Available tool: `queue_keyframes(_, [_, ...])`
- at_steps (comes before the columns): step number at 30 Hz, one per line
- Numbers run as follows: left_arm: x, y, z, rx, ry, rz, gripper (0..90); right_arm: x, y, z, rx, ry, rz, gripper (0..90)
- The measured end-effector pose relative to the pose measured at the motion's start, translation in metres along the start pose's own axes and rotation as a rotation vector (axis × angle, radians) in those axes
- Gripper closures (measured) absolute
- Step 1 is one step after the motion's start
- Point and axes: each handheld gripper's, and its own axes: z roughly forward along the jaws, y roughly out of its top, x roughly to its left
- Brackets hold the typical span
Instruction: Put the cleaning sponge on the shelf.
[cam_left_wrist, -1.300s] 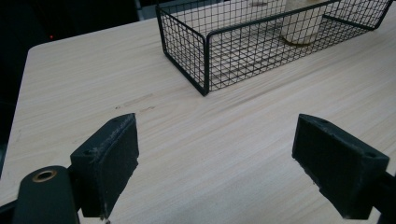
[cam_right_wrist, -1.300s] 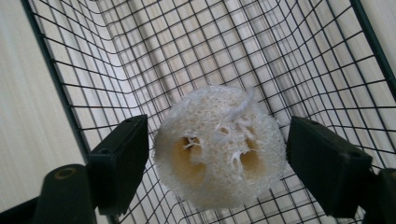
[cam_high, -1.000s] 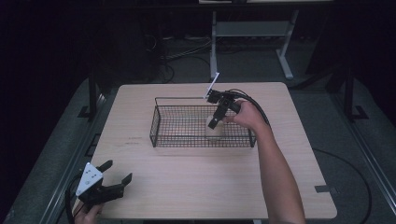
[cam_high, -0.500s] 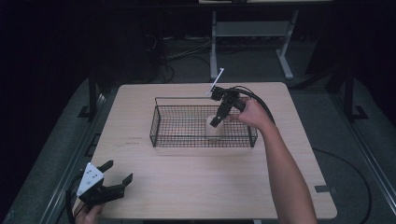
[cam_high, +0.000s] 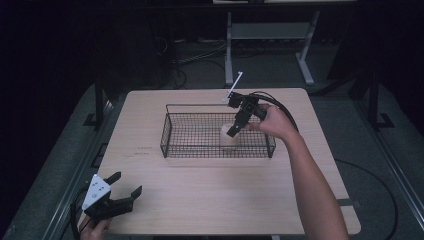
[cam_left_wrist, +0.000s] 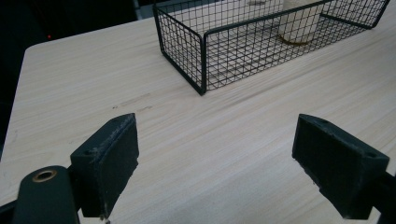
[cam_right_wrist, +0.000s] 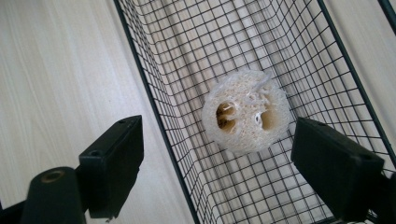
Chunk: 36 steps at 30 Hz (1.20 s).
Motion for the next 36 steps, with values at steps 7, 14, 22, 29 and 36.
queue_keyframes(7, [-0.001,0.000,0.000,0.001,-0.002,0.003,13.8,0.006,-0.004,-0.004,-0.006,0.008,-0.008,16.7])
queue_keyframes(14, [-0.001,0.000,0.001,0.001,-0.005,0.006,13.8,0.012,-0.008,-0.008,-0.013,0.012,-0.020,16.8])
queue_keyframes(22, [-0.001,0.001,0.000,0.002,-0.005,0.007,13.8,0.021,-0.009,-0.012,-0.018,0.015,-0.042,16.7])
queue_keyframes(29, [-0.002,0.001,0.001,0.002,-0.005,0.005,13.8,0.026,-0.013,-0.015,-0.022,0.017,-0.047,16.7])
queue_keyframes(36, [-0.002,0.000,0.001,0.004,-0.008,0.008,13.8,0.030,-0.019,-0.014,-0.028,0.025,-0.053,16.8])
